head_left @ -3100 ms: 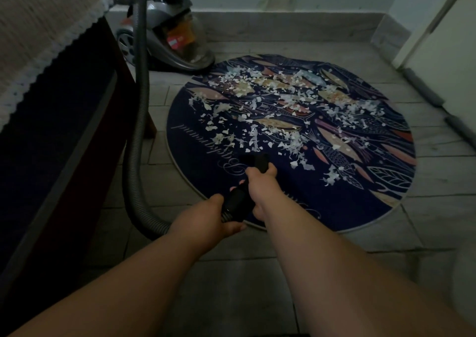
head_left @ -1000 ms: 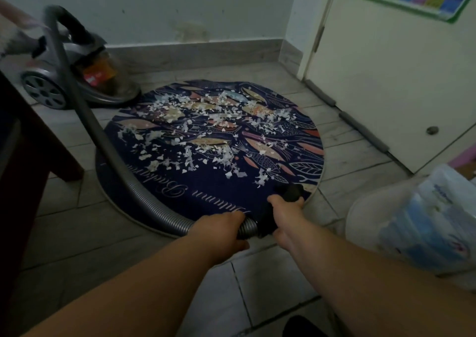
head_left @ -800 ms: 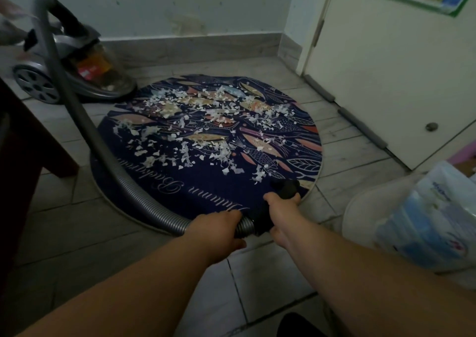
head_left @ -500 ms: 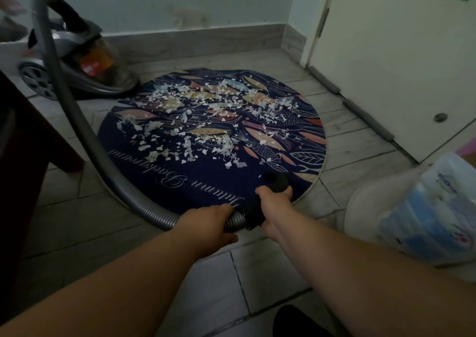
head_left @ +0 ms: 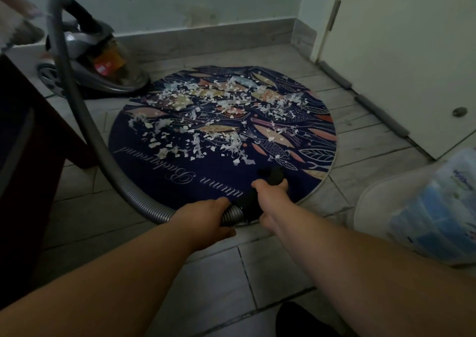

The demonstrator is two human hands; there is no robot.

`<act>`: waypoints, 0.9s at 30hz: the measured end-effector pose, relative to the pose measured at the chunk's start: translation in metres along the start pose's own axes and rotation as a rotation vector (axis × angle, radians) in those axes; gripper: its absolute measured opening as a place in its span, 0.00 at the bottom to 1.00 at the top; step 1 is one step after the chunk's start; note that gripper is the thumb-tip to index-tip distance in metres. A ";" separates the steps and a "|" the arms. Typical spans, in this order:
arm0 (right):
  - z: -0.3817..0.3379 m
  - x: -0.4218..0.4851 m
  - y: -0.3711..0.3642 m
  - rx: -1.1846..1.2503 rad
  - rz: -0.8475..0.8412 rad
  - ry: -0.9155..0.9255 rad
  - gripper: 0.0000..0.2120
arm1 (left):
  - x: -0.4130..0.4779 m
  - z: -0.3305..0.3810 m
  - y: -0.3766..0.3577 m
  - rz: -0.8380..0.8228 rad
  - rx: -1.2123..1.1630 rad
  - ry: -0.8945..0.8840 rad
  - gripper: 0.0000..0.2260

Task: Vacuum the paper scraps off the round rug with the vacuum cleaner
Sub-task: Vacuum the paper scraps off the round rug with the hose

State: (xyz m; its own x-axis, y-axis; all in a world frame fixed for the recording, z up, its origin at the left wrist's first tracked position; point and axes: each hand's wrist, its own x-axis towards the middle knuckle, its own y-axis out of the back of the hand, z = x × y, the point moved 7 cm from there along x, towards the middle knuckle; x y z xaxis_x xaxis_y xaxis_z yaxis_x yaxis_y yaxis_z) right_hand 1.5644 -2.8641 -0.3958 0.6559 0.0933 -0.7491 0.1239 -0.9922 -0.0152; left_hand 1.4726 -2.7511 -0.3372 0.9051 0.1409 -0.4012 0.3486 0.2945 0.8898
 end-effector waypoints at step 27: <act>-0.037 0.046 0.029 -0.015 0.046 0.026 0.43 | 0.053 0.027 0.000 -0.009 -0.078 -0.024 0.21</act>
State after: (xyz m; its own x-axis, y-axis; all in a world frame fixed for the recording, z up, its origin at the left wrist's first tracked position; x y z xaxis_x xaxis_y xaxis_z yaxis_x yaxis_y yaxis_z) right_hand 1.6253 -2.8859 -0.4060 0.6805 0.0498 -0.7310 0.1038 -0.9942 0.0288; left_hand 1.5273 -2.7692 -0.3523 0.9081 0.1153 -0.4026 0.3372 0.3688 0.8662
